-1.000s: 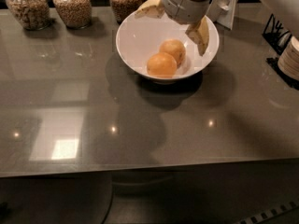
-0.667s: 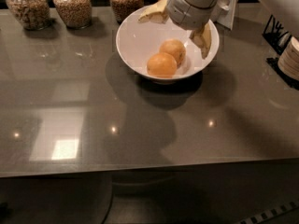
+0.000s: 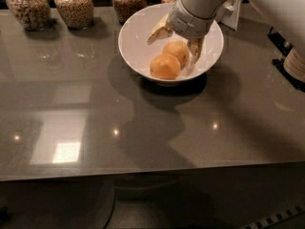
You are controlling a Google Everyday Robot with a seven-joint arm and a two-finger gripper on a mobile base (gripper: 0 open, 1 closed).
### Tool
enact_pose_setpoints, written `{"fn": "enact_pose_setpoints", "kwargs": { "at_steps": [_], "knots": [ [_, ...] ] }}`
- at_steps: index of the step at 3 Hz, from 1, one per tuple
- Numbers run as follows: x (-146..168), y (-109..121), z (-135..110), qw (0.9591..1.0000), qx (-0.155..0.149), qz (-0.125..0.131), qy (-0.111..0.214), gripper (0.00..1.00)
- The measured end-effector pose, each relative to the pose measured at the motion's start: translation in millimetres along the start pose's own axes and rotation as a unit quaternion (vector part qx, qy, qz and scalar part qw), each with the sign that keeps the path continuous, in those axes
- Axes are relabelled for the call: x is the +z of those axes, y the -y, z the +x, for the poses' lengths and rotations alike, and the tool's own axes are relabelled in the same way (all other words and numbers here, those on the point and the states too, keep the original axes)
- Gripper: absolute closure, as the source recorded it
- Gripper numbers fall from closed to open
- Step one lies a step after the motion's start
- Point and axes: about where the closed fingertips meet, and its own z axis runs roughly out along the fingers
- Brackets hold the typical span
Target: Pick orange from white bowl
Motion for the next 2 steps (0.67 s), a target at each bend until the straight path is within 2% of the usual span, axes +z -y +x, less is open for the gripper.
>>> {"fn": "enact_pose_setpoints", "kwargs": {
  "at_steps": [1,2],
  "knots": [
    [12.3,-1.6,-0.5,0.9998,-0.014,-0.009,0.012,0.36],
    [28.6,-9.7,0.6,0.9992,-0.015,-0.027,0.025,0.3]
  ]
}}
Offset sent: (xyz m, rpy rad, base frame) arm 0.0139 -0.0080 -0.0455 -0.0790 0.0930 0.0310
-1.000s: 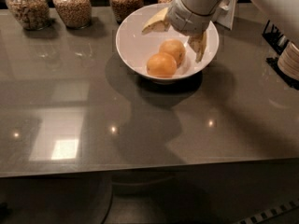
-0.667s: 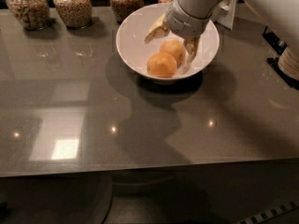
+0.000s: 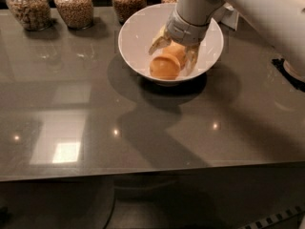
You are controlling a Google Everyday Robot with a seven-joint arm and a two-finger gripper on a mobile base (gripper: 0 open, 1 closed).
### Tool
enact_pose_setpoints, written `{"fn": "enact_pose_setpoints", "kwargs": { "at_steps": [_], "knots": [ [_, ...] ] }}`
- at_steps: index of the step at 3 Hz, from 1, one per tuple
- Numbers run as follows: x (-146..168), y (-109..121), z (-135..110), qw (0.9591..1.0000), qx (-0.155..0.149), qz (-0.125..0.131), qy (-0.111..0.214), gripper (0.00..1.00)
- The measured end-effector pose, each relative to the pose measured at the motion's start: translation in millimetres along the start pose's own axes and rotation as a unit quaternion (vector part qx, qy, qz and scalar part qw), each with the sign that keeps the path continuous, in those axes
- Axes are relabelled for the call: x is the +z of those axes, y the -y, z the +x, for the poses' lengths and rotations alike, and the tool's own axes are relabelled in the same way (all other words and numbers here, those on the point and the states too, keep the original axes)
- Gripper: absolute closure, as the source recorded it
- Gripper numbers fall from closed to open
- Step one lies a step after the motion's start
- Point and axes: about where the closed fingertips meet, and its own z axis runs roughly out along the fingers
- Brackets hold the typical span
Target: Pick orange from white bowl
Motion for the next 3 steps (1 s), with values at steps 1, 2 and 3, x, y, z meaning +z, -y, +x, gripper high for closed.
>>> {"fn": "enact_pose_setpoints", "kwargs": {
  "at_steps": [1,2,3],
  "knots": [
    [19.2,-8.1,3.8,0.9997,0.0,-0.018,0.015,0.29],
    [32.4,-8.6,8.5,0.9993,-0.005,-0.026,0.025,0.3],
    [45.7,-3.0,9.2,0.9988,-0.01,-0.027,0.039,0.3]
  ]
}}
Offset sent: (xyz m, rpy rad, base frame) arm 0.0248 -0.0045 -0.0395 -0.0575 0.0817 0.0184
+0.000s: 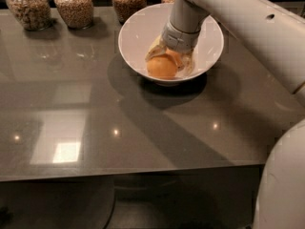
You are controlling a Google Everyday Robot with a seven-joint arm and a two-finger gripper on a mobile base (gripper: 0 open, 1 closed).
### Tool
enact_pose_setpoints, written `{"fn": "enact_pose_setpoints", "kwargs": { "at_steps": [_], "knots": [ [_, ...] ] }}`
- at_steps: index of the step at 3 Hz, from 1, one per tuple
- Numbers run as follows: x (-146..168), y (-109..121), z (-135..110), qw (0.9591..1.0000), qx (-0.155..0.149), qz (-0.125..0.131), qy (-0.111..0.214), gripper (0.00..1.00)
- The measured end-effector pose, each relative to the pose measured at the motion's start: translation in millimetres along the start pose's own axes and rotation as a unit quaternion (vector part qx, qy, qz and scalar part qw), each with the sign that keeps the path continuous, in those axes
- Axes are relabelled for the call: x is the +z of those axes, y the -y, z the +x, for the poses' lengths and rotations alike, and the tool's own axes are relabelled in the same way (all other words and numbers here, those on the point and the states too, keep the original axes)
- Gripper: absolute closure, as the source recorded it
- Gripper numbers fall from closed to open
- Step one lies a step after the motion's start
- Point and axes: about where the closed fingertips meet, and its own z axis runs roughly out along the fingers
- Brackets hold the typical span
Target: Pick orange from white bowl
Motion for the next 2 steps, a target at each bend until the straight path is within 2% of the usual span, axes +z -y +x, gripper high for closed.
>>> {"fn": "enact_pose_setpoints", "kwargs": {
  "at_steps": [1,2],
  "knots": [
    [9.7,7.7,-6.6,0.9998,-0.006,0.004,0.017,0.3],
    [14.8,12.7,-12.6,0.9996,-0.009,0.006,0.027,0.44]
  ]
}}
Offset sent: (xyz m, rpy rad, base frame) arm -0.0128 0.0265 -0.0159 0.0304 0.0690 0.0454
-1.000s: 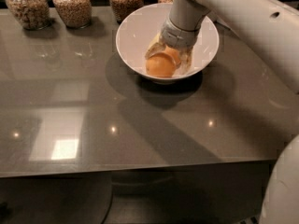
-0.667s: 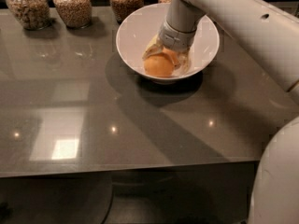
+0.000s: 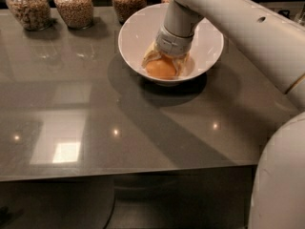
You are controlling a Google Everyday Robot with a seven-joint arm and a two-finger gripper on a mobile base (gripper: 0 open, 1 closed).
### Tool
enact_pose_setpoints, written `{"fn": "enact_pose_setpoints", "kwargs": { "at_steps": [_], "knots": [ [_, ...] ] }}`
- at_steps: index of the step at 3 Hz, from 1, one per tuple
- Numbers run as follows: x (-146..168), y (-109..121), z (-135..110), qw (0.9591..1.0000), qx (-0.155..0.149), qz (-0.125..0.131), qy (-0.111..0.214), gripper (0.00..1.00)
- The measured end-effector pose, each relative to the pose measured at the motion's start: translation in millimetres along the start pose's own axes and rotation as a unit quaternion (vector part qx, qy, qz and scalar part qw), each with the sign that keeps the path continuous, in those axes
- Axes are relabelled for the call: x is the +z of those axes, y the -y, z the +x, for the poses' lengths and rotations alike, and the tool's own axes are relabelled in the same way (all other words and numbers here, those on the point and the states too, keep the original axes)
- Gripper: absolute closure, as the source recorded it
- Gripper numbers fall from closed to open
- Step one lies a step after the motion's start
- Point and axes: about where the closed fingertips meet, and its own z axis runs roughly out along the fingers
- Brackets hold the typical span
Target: Pick orange from white bowl
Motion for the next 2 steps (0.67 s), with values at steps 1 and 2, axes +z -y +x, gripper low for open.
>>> {"fn": "enact_pose_setpoints", "kwargs": {
  "at_steps": [1,2],
  "knots": [
    [-1.8,0.6,0.2,1.0,0.0,0.0,0.0,0.64],
    [-12.1,13.6,-1.9,0.9998,-0.002,0.02,-0.002,0.86]
  ]
}}
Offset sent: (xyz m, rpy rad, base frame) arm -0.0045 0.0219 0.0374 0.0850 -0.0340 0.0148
